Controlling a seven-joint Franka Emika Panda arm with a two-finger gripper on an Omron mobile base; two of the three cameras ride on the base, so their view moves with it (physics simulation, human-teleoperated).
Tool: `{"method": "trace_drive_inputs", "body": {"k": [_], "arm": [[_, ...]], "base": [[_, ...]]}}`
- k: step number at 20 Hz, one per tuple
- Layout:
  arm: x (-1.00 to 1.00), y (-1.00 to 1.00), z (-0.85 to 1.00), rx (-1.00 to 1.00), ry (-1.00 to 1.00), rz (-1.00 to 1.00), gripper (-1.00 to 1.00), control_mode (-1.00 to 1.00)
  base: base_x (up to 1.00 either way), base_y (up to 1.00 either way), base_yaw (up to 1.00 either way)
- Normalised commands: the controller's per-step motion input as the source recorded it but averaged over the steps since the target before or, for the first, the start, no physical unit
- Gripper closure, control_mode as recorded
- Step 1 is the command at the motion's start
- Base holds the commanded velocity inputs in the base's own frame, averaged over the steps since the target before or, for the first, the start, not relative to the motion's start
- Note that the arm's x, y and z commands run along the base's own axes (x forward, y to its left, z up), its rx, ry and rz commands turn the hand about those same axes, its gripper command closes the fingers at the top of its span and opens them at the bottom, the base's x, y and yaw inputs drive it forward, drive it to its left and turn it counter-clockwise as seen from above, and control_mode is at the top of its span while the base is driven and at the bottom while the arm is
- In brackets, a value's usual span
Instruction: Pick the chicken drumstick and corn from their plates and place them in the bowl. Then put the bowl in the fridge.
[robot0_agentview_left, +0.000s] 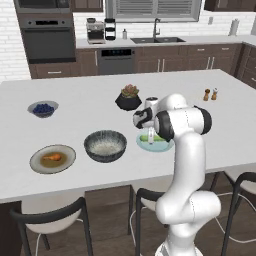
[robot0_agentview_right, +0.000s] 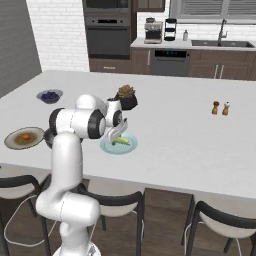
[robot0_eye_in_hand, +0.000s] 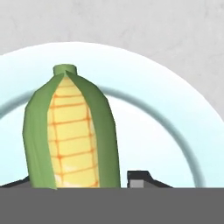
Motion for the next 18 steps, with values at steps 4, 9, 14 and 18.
{"method": "trace_drive_inputs", "body": {"k": [4,9,14,18], "arm": [[-0.68,0.07,0.32,0.0,-0.11,0.0,1.0,-1.0],[-0.85,0.34,0.94,0.0,0.0,0.0,1.0,-1.0],[-0.64,0.62,1.0,0.0,0.0,0.0,1.0,-1.0],[-0.65,0.86,0.8,0.01,-0.05,0.0,1.0,-1.0]], "base": [[0.0,0.0,0.0],[0.0,0.0,0.0],[0.0,0.0,0.0],[0.0,0.0,0.0]]}}
